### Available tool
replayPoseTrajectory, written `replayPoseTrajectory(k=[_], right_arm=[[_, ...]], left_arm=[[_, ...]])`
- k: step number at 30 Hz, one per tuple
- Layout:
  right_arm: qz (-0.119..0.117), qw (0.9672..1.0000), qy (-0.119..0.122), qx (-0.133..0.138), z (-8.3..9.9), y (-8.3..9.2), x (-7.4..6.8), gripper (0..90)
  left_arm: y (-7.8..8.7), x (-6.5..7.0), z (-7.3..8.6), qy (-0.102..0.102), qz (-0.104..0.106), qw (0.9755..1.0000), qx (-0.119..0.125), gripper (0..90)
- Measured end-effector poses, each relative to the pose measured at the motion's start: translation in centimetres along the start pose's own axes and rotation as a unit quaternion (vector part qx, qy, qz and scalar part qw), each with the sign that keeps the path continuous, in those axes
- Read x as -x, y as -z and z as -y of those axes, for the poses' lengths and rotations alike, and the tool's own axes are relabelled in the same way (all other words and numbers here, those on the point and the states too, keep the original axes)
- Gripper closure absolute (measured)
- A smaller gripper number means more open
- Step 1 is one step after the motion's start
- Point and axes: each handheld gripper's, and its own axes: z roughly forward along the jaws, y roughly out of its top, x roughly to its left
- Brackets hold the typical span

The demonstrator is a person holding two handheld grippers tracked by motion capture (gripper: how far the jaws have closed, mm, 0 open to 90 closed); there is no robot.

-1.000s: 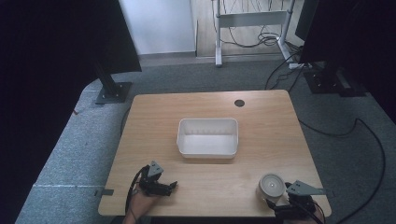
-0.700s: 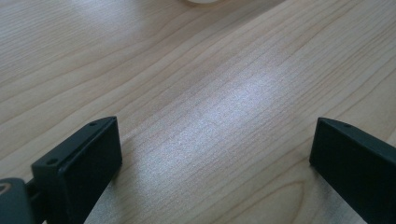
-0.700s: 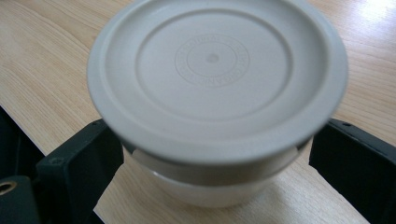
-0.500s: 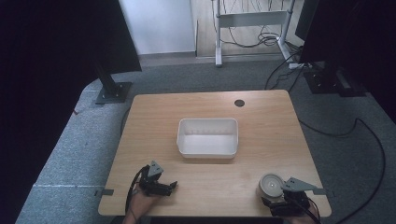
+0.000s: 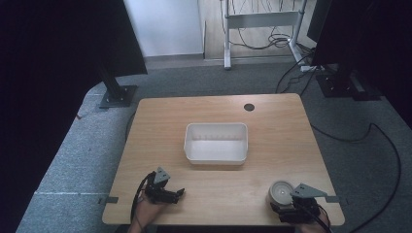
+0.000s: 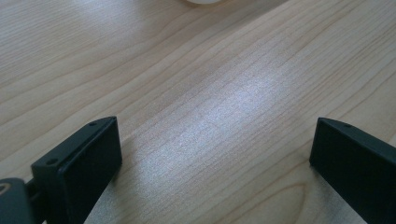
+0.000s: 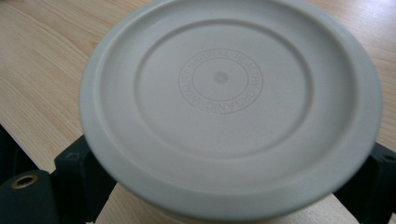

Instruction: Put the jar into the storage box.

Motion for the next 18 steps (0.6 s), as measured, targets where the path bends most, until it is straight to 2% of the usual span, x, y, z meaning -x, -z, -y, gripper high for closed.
replayPoseTrajectory(k=[7, 18], right_arm=[[0.022, 0.9998, -0.002, 0.0, -0.2, 0.2, -0.2, 9.1], [0.032, 0.9994, 0.004, 0.011, -1.1, 0.3, -0.5, 9.2]], left_arm=[[0.0, 0.0, 0.0, 0.0, 0.0, 1.0, 0.0, 1.8], [0.0, 0.0, 0.0, 0.0, 0.0, 1.0, 0.0, 1.8]])
